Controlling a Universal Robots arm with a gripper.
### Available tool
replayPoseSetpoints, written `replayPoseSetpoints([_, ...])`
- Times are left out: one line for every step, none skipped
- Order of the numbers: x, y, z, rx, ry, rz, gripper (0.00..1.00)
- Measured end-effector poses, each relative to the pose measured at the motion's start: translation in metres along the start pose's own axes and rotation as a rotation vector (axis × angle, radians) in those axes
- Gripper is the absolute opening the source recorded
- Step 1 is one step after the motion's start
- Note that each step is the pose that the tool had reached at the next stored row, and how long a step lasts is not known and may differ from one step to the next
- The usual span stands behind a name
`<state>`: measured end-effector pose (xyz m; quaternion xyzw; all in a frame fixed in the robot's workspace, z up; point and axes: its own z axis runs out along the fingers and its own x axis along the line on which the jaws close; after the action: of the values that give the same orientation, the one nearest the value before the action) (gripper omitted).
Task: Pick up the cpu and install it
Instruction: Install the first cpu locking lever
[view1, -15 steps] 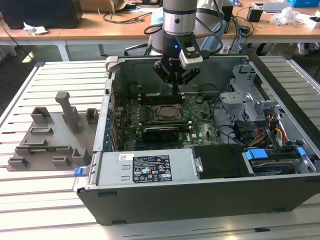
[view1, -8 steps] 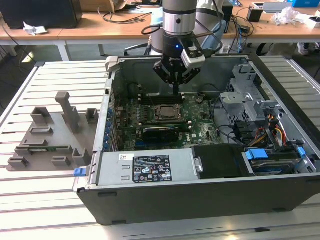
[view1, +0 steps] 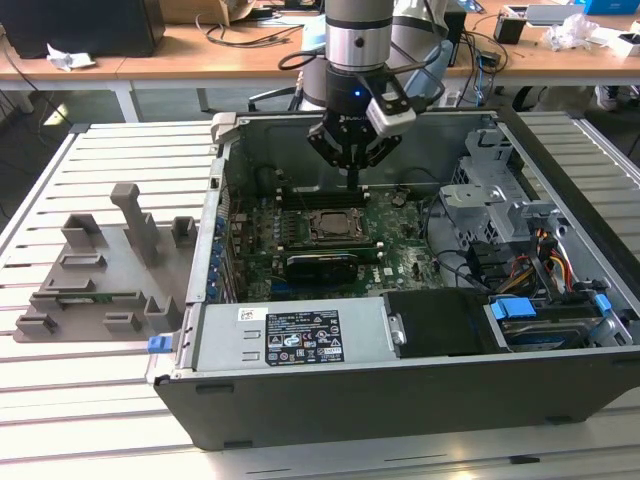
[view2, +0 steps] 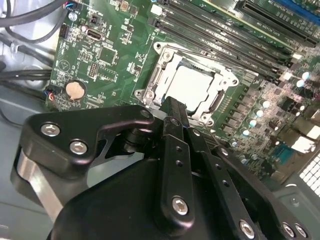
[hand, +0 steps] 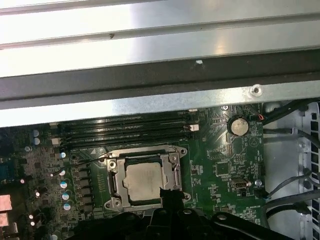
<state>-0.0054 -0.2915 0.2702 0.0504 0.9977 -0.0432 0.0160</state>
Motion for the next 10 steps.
replayPoseSetpoints([0.0,0.0,0.0,-0.0003,-0.0007,-0.008,0.11])
replayPoseSetpoints([0.0,0.0,0.0,-0.0006,-0.0014,-0.017,0.11])
replayPoseSetpoints([0.0,0.0,0.0,-0.0008,-0.0019,-0.023,0.11])
replayPoseSetpoints([0.0,0.0,0.0,-0.0012,-0.0028,-0.033,0.11])
replayPoseSetpoints([0.0,0.0,0.0,-0.0015,-0.0035,-0.041,0.11])
replayPoseSetpoints([0.0,0.0,0.0,-0.0018,-0.0043,-0.05,0.11])
replayPoseSetpoints([0.0,0.0,0.0,-0.0021,-0.005,-0.059,0.11])
replayPoseSetpoints([0.0,0.0,0.0,-0.0026,-0.0061,-0.072,0.11])
replayPoseSetpoints([0.0,0.0,0.0,-0.0029,-0.0068,-0.079,0.11])
replayPoseSetpoints([0.0,0.0,0.0,-0.0031,-0.0073,-0.086,0.11])
